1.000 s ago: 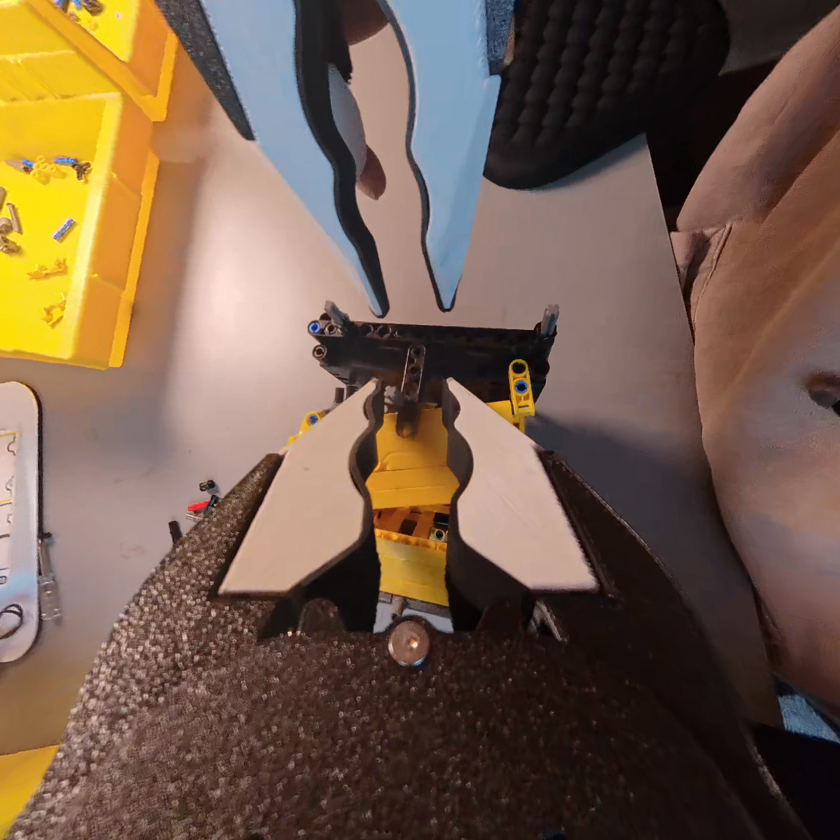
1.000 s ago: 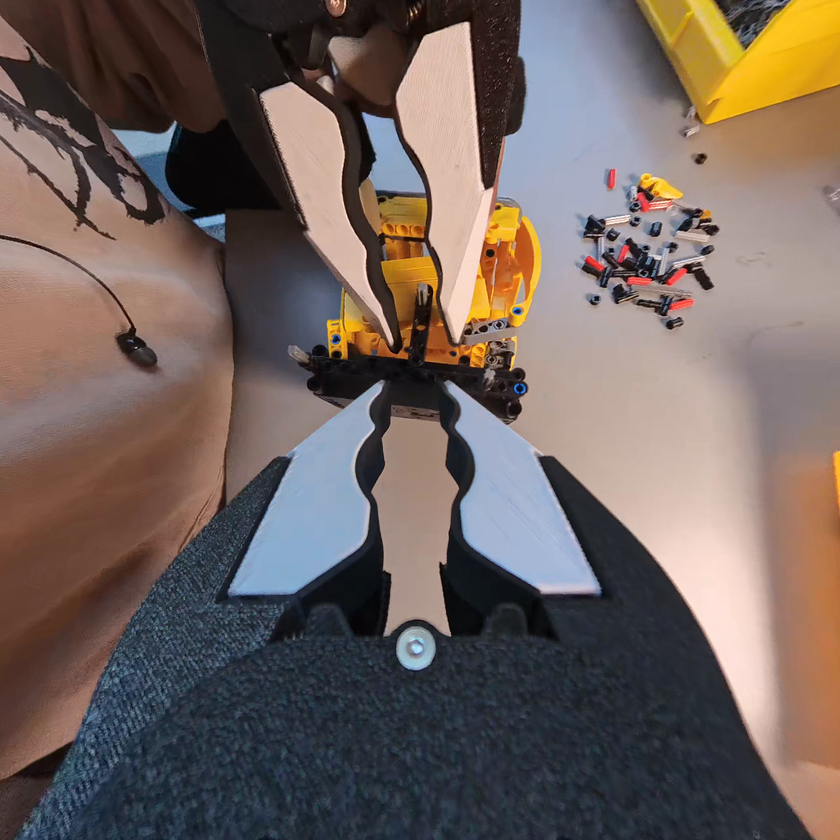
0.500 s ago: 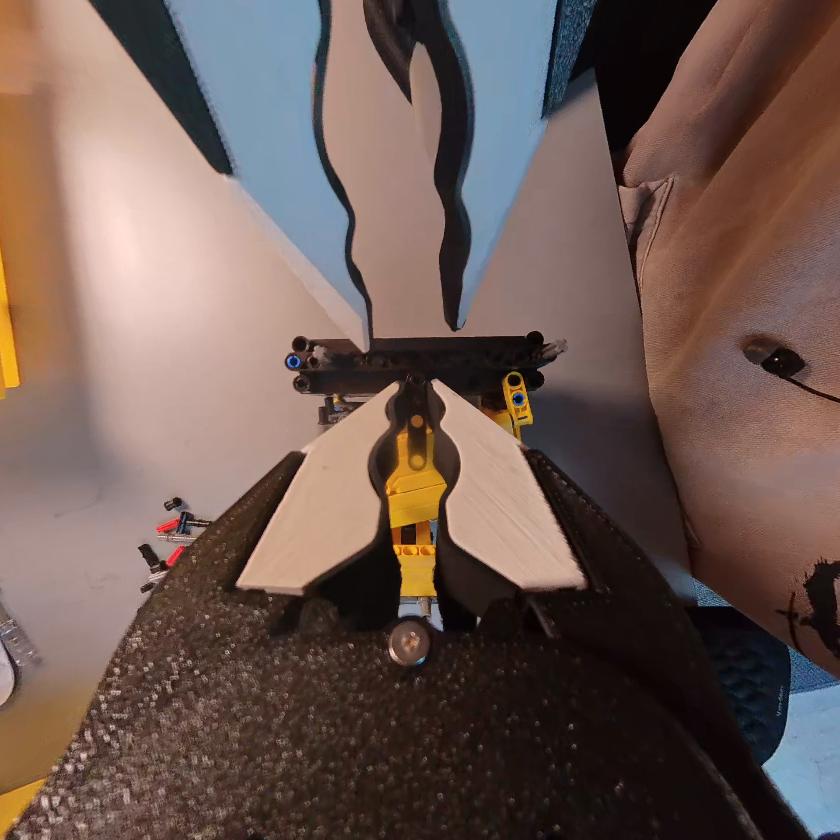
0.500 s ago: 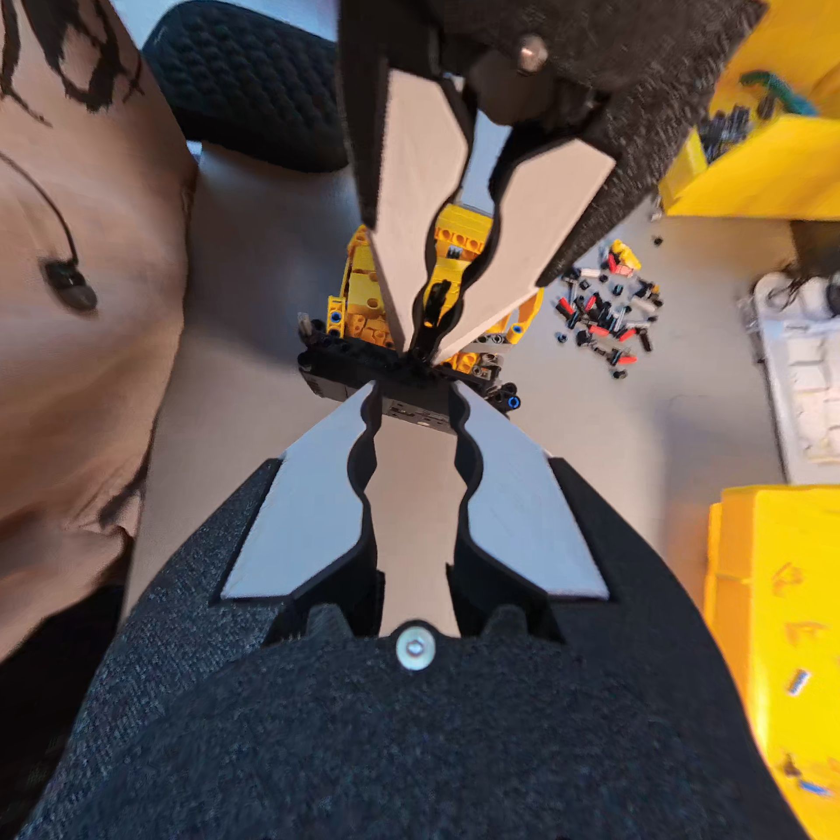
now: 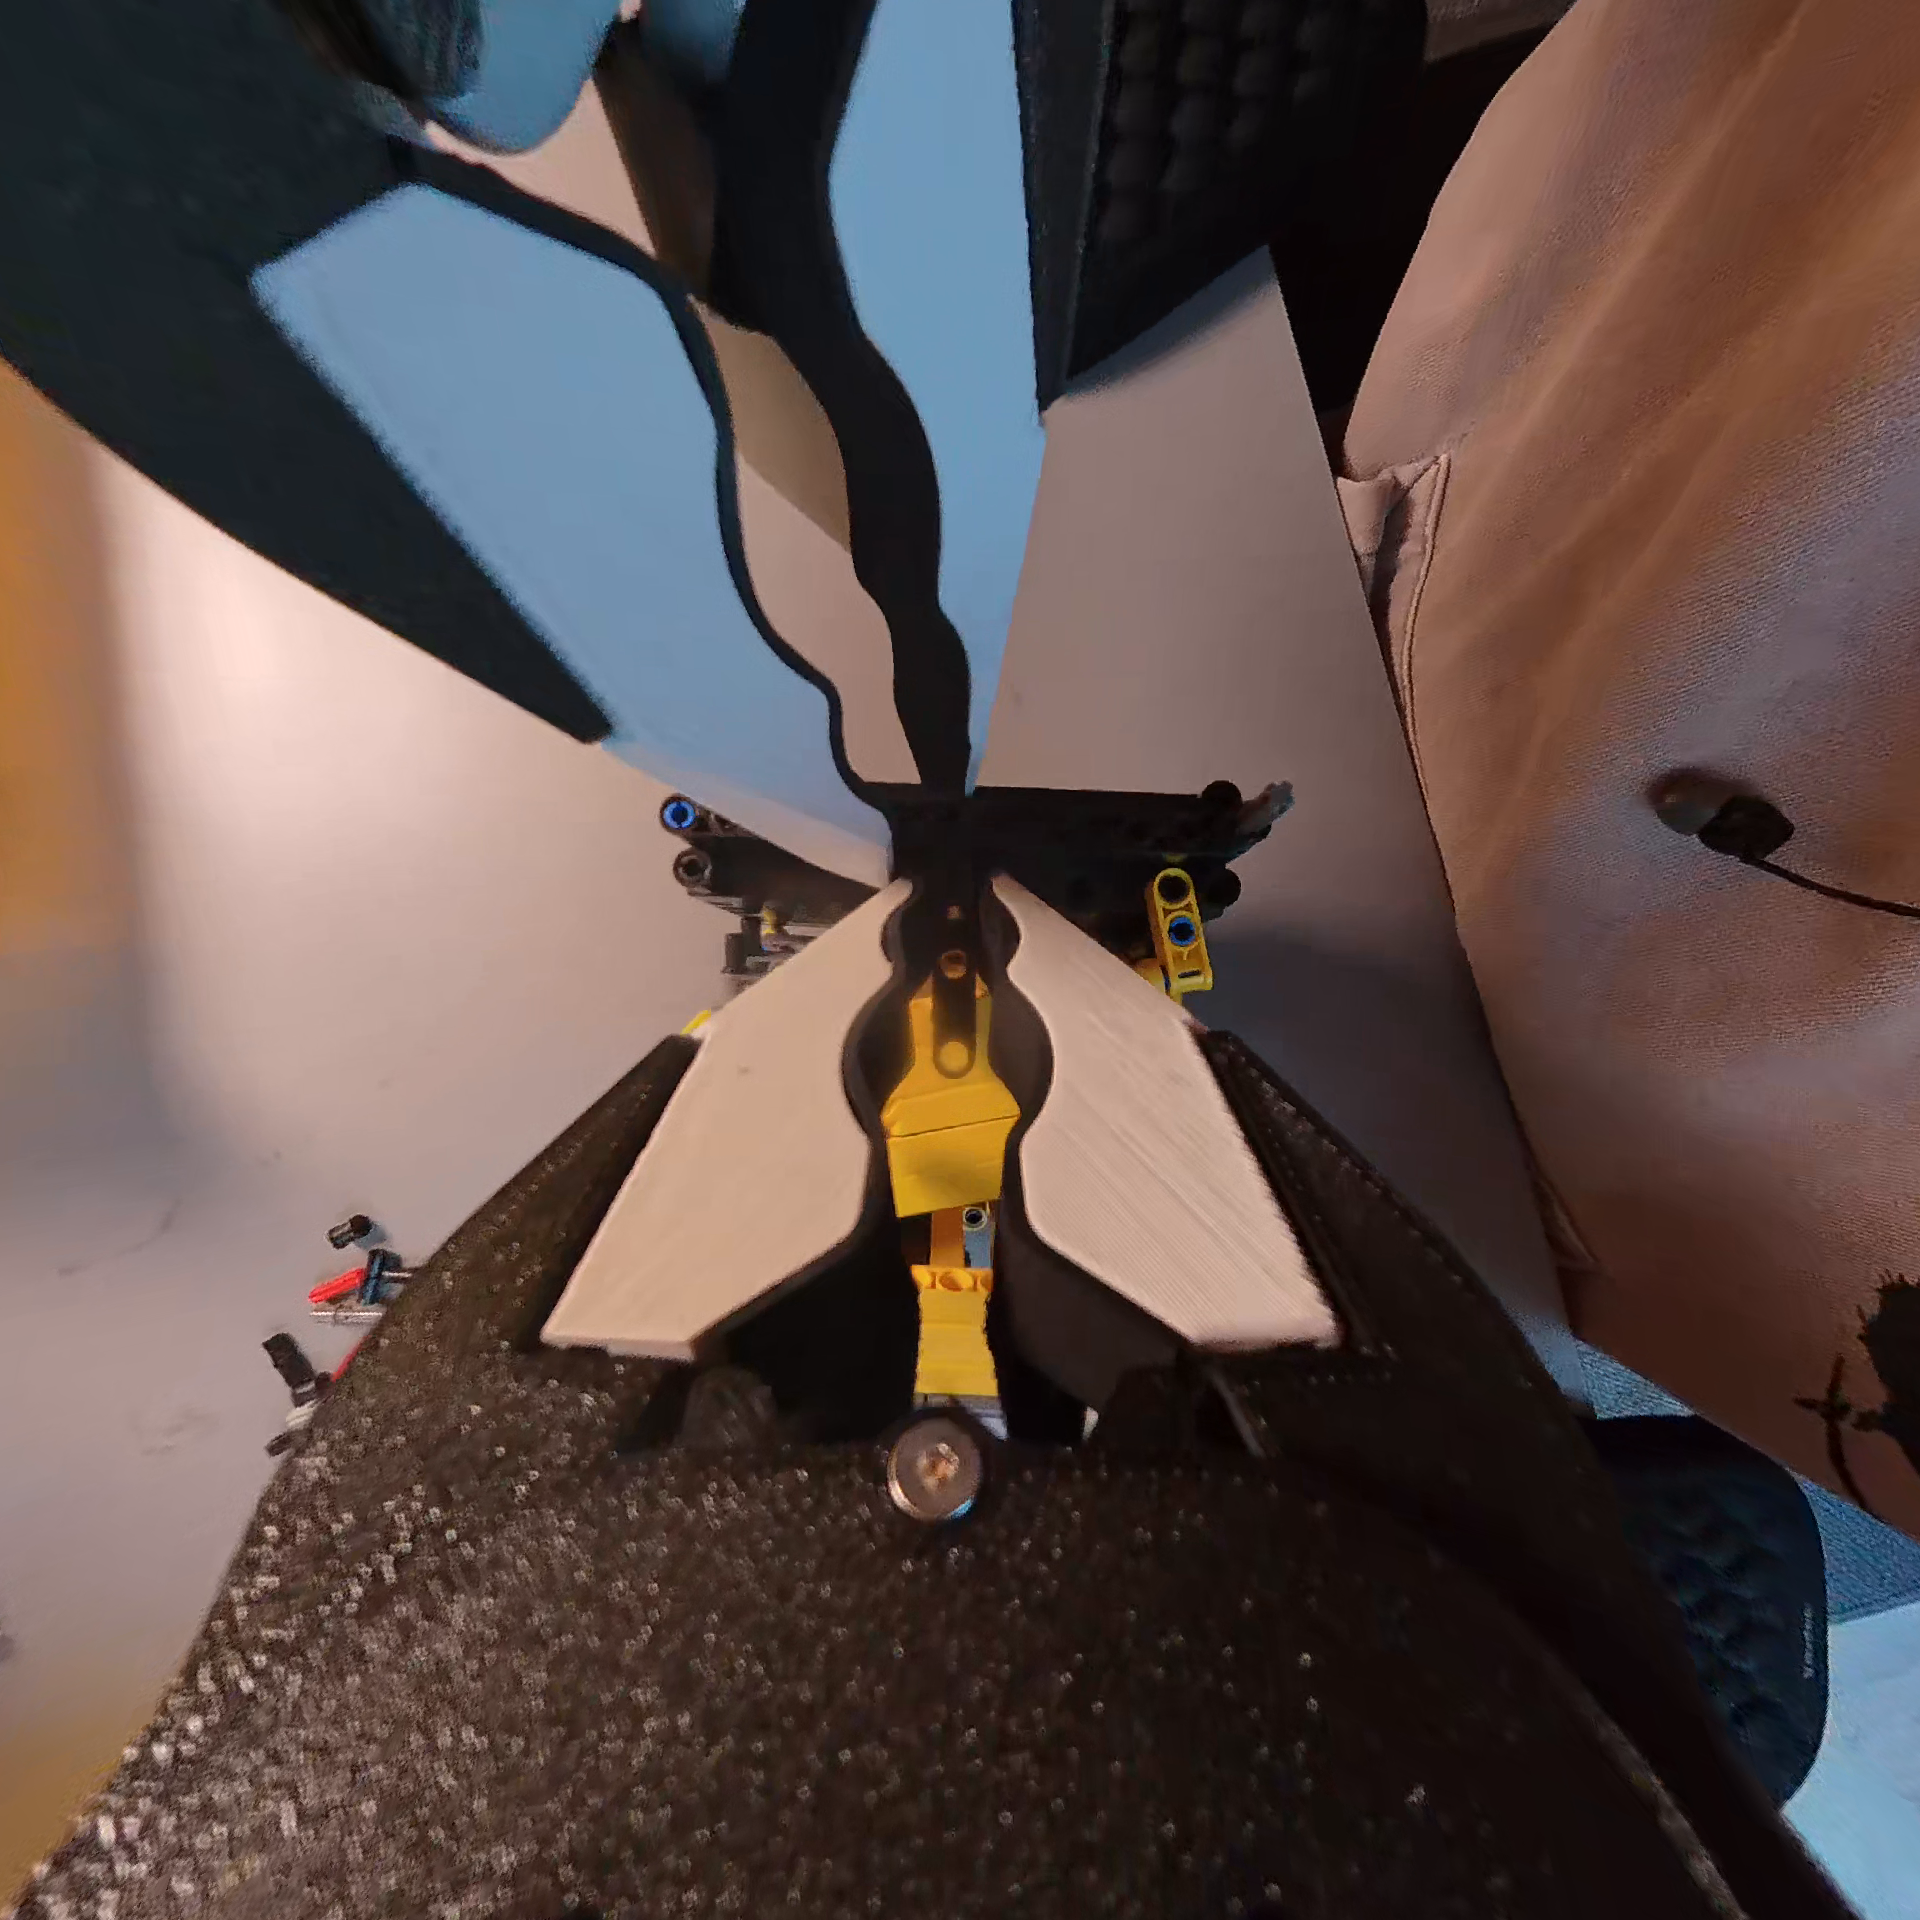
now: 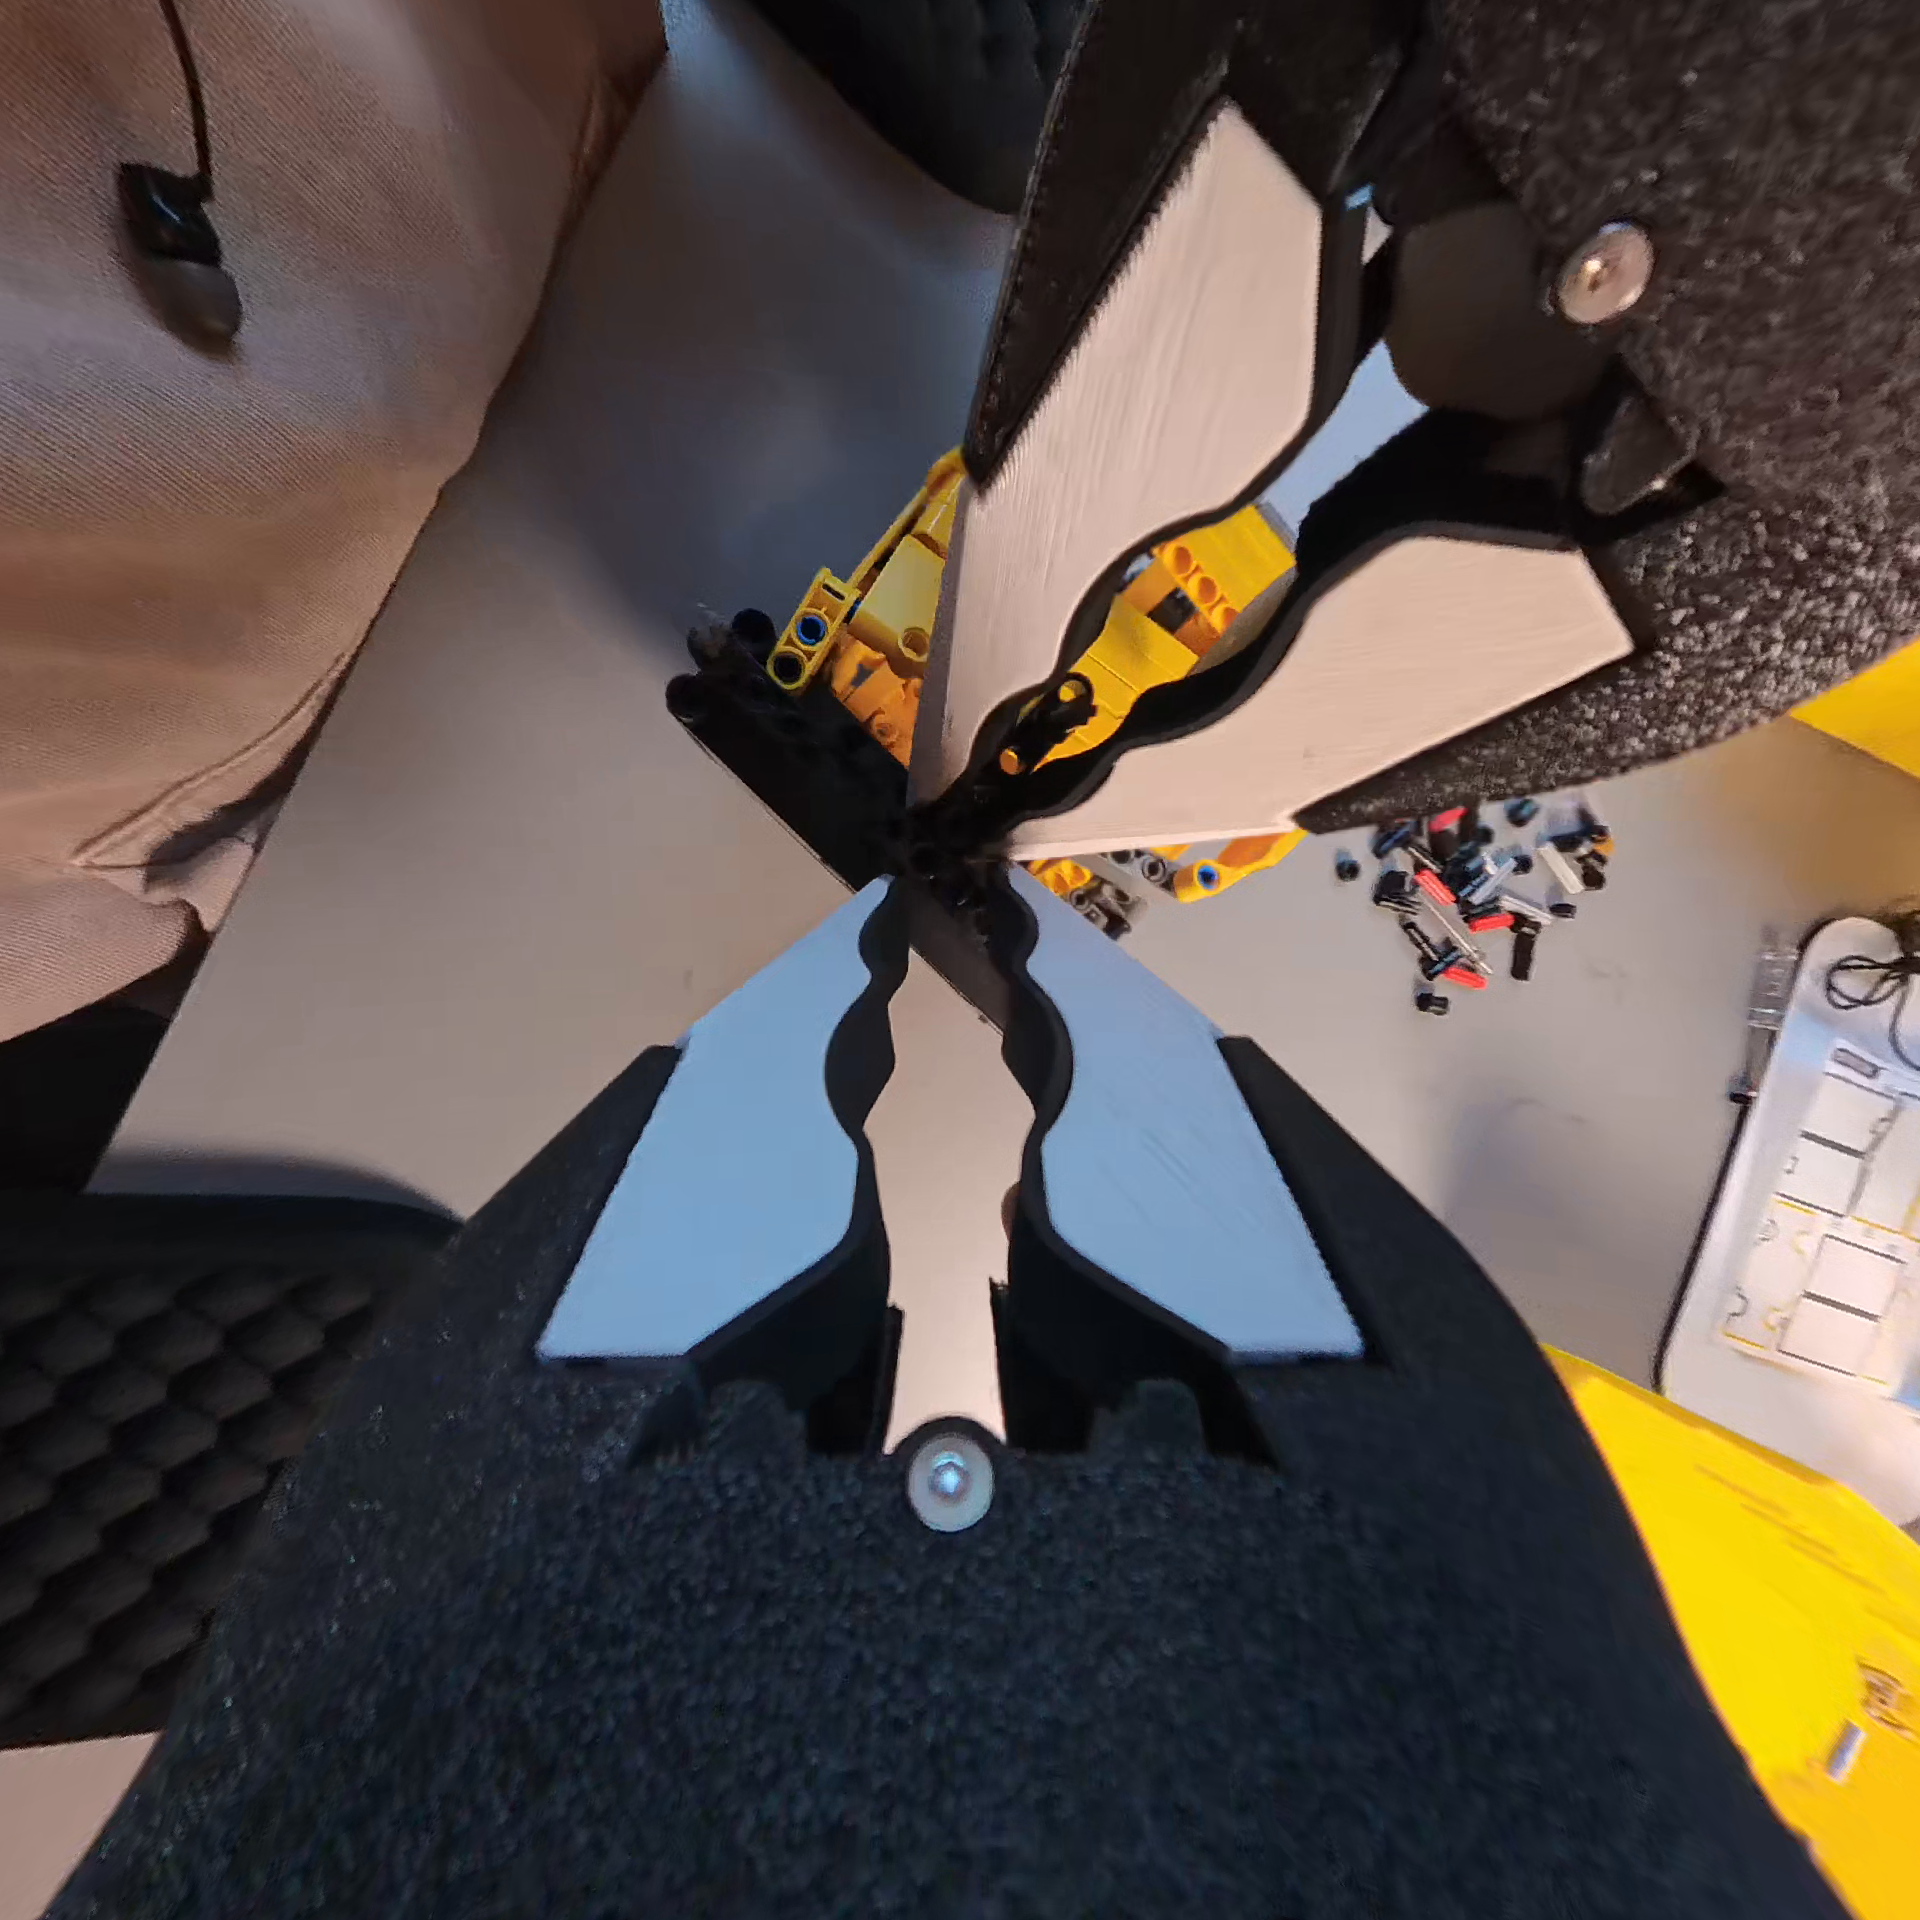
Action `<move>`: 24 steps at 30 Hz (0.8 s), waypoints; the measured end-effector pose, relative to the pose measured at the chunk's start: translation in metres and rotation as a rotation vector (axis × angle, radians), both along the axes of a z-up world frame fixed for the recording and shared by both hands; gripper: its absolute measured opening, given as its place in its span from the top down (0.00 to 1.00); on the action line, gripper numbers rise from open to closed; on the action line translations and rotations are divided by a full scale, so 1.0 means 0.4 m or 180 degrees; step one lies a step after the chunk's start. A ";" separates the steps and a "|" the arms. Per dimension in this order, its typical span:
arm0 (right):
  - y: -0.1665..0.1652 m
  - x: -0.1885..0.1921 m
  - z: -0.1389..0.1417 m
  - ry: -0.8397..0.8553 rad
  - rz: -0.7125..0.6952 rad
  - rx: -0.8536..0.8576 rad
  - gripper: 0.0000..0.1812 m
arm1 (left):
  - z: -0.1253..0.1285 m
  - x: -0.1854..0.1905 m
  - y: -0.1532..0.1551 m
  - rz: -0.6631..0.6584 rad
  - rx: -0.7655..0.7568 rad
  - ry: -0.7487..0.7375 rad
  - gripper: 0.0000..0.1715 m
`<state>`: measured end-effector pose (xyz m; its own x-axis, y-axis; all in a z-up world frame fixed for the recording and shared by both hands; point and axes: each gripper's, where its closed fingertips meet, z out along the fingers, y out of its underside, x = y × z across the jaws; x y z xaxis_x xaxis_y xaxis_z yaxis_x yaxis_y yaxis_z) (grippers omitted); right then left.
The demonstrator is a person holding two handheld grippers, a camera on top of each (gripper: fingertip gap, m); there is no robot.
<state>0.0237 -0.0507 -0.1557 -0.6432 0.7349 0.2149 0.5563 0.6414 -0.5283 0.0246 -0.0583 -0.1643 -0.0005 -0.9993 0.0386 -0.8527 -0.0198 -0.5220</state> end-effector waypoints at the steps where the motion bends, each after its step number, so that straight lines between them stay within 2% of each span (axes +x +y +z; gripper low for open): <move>1: -0.001 -0.001 -0.001 -0.0022 -0.0016 -0.0019 0.93 | 0.001 0.000 -0.002 0.0015 0.0019 -0.0037 0.98; 6: -0.025 0.003 -0.008 -0.0206 -0.0018 -0.0233 0.95 | 0.003 0.002 -0.029 -0.0031 -0.0005 -0.0144 0.99; 12: -0.040 -0.007 -0.011 -0.0358 0.0035 -0.0138 0.95 | 0.017 -0.006 -0.046 -0.0021 -0.0136 -0.0286 0.99; 24: -0.062 -0.003 -0.001 -0.0437 0.0051 -0.0292 0.95 | 0.043 0.006 -0.063 0.0191 -0.0456 -0.0997 0.99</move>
